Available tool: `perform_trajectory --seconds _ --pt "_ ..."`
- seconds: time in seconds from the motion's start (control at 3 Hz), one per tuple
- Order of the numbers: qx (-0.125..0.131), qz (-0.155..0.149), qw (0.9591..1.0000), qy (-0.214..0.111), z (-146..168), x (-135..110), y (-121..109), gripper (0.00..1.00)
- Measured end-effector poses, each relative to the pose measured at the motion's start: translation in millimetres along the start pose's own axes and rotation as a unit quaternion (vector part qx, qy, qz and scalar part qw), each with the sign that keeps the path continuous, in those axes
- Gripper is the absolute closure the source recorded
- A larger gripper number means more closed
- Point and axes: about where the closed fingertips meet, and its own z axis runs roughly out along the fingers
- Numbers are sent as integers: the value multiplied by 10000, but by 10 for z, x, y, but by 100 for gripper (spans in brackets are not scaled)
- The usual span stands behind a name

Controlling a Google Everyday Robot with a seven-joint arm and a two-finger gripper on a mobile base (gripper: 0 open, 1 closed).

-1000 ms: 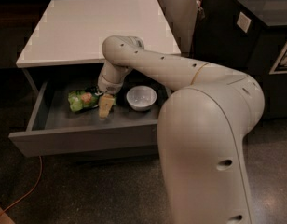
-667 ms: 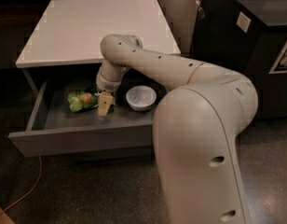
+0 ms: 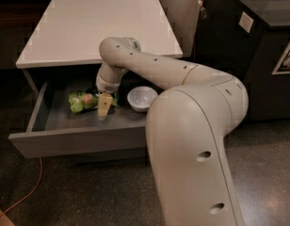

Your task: Pick green rice chip bag from top drawer and place on counter

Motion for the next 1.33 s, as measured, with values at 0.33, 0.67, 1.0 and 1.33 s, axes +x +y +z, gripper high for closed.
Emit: perform_trajectory --seconds 0.33,0.67,1.0,1.33 --pt "60 1 9999 116 189 64 -70 2" --pt "83 21 9998 170 282 113 -116 24" --pt "119 50 9997 183 307 162 -146 48" --pt "177 41 9998 88 223 148 -142 70"
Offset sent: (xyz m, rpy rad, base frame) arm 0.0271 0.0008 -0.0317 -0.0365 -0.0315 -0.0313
